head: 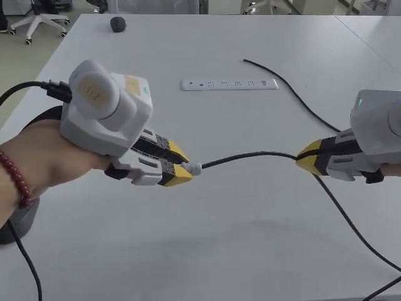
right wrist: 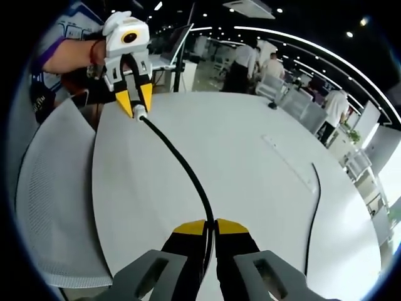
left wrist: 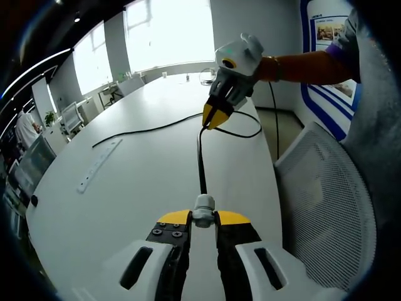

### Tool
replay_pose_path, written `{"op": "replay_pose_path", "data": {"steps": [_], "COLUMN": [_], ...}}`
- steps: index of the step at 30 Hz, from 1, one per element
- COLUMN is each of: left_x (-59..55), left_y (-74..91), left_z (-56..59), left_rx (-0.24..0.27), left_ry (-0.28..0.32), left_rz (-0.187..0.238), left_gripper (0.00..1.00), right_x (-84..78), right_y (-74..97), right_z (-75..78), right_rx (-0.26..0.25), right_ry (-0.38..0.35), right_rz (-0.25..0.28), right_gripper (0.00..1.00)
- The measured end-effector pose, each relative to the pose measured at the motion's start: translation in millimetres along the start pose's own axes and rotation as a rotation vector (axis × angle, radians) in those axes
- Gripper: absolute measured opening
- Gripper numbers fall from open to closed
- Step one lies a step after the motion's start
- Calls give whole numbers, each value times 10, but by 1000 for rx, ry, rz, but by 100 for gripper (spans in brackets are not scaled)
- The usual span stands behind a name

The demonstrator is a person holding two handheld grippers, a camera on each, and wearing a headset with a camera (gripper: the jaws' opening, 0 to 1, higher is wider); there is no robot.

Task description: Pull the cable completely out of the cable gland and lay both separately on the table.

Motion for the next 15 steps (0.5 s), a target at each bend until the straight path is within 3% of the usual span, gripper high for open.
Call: {"op": "replay_pose_path", "data": {"steps": [4, 10, 15], "left_x": [-23, -67, -59], "left_y": [5, 82, 70], "left_z": [-31, -108, -96], "left_rx": [13, 34, 30], "left_ry": [1, 27, 32], "left_rz": [-8, -2, 1], "left_gripper": [16, 16, 16], "right_x": [-52, -95, -91], "right_y": [-3, 36, -7], "right_z": [95, 287, 367], "right_rx": [-32, -76, -90], "right_ry": [-24, -115, -118], "right_rz": [-3, 48, 35], "right_gripper": [0, 0, 0]}}
Point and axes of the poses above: the centre of the closed fingertips' face, and the gripper's own axes: y roughly backward along the fingers, z roughly to its right, x roughly out of its top, the point moved 6 cm from there along y, roughly backward along the fingers, and after that the axes turned 9 degrees about x, right-handed, at the moved point
